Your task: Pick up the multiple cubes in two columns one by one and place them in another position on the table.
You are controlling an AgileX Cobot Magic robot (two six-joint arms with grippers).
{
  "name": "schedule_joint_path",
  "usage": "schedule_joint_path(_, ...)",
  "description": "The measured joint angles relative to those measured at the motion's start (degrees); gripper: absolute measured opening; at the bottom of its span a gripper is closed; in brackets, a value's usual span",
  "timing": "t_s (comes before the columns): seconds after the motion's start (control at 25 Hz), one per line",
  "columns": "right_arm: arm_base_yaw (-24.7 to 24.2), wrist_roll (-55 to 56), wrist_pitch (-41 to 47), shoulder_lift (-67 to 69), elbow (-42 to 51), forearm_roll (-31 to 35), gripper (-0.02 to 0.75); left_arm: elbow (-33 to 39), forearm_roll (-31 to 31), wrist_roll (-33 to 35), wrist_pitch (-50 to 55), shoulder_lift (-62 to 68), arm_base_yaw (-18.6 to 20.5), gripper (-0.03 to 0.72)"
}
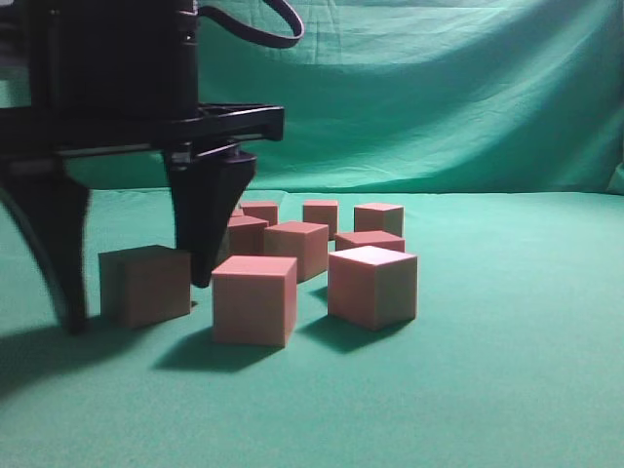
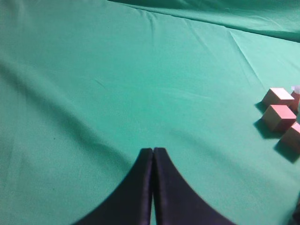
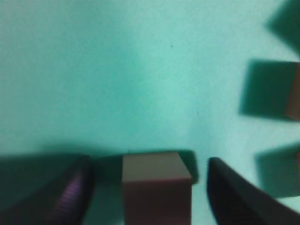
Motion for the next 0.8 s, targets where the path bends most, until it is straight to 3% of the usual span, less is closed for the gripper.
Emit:
schedule_joint_path(0.12,0.0,0.0,0.8,0.0,-2.36,0.25,0.618,0.0,0.0,0.0,0.0,0.0,0.0,0.0)
schedule_joint_path(0.36,0.0,-0.78,10.28,0.0,-14.65,-1.05,0.639,0.0,0.0,0.0,0.0,0.0,0.0,0.0)
schedule_joint_path(0.52,0.0,-2.27,14.91,-0.43,-27.09,-2.21,0.448,0.0,0.0,0.0,0.0,0.0,0.0,0.0)
schedule_joint_path(0.72,0.0,-3.46,15.94,-7.36,-35.52,-2.87,0.101,0.0,0.0,0.0,0.0,0.0,0.0,0.0)
schedule_joint_path(0.8,0.0,-4.98,16.33,-11.51,-36.23,-3.24,0.038,0.0,0.0,0.0,0.0,0.0,0.0,0.0)
